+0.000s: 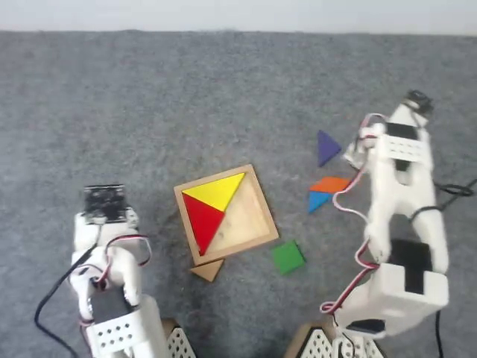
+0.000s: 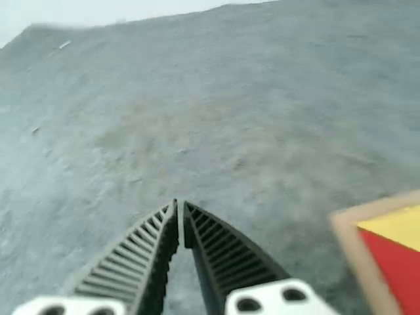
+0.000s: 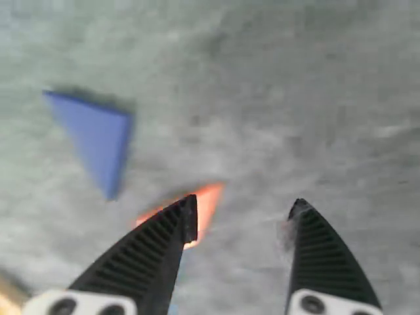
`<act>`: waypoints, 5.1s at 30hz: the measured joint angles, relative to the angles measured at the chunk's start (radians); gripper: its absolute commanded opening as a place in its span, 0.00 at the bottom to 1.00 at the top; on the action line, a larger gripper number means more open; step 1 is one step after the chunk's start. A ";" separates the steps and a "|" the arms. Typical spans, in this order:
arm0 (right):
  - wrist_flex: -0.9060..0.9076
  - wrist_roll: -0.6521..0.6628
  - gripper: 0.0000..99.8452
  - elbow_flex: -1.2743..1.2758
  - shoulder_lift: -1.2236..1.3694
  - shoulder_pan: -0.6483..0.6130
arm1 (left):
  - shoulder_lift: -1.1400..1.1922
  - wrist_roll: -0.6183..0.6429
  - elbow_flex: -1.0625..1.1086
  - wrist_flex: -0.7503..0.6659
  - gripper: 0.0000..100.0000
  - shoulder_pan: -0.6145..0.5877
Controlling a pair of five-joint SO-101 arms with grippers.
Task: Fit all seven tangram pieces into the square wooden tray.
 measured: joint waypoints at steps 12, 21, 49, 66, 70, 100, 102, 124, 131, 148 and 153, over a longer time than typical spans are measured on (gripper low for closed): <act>0.020 0.226 0.07 0.094 0.000 0.089 | 0.077 0.012 -0.232 0.025 0.02 0.423; -0.002 0.232 0.09 0.097 0.000 0.089 | 0.674 0.017 -0.516 0.130 0.09 0.578; -0.009 0.270 0.09 0.121 0.000 0.066 | 1.194 -0.347 -0.488 0.175 0.20 0.460; -0.009 0.270 0.09 0.121 0.000 0.063 | 1.306 -0.376 -0.552 0.084 0.19 0.322; -0.009 0.270 0.09 0.121 0.000 0.063 | 1.333 -0.324 -0.591 0.081 0.19 0.318; -0.009 0.298 0.09 0.121 0.000 0.063 | 0.999 -0.454 -0.459 0.413 0.18 0.657; -0.015 0.298 0.09 0.121 0.000 0.063 | 1.092 -0.466 -0.457 0.384 0.18 0.698; -0.026 0.298 0.09 0.123 0.000 0.063 | 1.453 -0.307 -0.566 0.276 0.17 0.741; -0.026 0.298 0.09 0.127 0.000 0.063 | 1.475 -0.273 -0.580 0.279 0.08 0.781; -0.026 0.298 0.09 0.127 0.000 0.064 | 1.487 -0.322 -0.687 0.446 0.03 0.786; -0.026 0.298 0.09 0.127 0.000 0.064 | 1.487 -0.330 -0.747 0.506 0.03 0.786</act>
